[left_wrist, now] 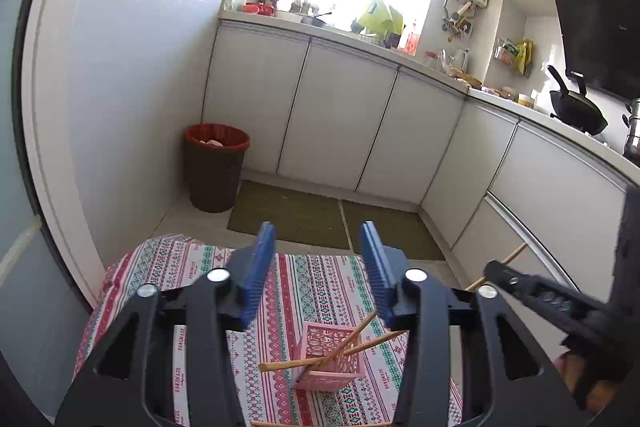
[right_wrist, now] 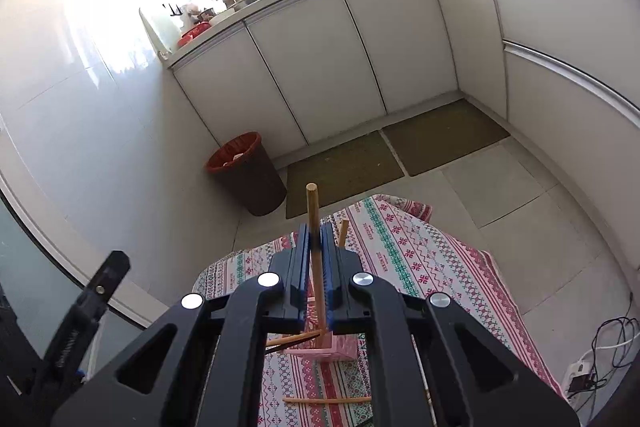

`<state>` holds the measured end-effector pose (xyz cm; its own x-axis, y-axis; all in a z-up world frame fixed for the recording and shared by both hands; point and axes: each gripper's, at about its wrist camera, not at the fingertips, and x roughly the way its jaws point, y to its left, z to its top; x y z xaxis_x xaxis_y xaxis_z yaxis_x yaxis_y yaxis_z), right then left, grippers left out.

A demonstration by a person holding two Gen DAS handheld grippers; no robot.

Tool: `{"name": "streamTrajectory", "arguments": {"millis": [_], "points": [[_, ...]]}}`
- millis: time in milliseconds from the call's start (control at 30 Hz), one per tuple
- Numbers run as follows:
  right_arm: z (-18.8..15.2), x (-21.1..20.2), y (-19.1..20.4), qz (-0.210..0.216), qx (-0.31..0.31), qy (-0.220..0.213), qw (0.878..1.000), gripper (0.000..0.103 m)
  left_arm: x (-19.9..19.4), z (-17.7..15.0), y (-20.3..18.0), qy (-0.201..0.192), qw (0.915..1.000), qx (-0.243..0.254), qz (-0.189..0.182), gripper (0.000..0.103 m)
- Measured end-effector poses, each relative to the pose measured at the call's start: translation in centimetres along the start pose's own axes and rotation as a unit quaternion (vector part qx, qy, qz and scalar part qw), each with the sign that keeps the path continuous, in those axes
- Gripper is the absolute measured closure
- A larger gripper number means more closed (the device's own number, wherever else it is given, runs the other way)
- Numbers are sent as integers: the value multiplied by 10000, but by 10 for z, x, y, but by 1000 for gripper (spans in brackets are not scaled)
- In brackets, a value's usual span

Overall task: Organize utensils
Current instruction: 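Lower both chopsticks into the pink basket and open both tools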

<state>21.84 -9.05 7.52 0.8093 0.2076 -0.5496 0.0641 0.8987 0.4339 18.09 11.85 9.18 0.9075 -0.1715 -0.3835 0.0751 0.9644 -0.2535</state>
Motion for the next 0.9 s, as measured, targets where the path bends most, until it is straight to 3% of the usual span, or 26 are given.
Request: {"name": "streamTrajectory", "arguments": {"millis": [67, 133, 167, 200, 233, 467, 567, 800, 900], "points": [[-3, 12, 5, 16, -27, 94, 10000, 97, 0, 2, 1, 14, 10000, 20, 53, 57], [-9, 22, 9, 2, -92, 252, 9996, 90, 2, -1, 1, 97, 9997, 98, 212, 56], [-11, 25, 9, -28, -107, 339, 9994, 81, 4, -4, 0, 161, 9994, 143, 286, 56], [-14, 27, 10, -74, -120, 427, 9990, 57, 6, -7, -1, 269, 9988, 201, 361, 56], [-17, 24, 9, -112, -96, 393, 9991, 47, 9, -9, -2, 362, 9983, 244, 391, 56], [-36, -5, -1, -770, -445, 127, 9960, 45, 8, -30, -15, 707, 9949, 502, 520, 44], [-43, -14, -7, -879, -510, 128, 9947, 42, 5, -38, -19, 778, 9937, 582, 553, 41], [-62, -32, -18, -1134, -656, 152, 9913, 36, 0, -51, -29, 871, 9915, 706, 660, 26], [-68, -40, -22, -1236, -654, 85, 9901, 25, -3, -57, -30, 915, 9905, 737, 718, 15]]}}
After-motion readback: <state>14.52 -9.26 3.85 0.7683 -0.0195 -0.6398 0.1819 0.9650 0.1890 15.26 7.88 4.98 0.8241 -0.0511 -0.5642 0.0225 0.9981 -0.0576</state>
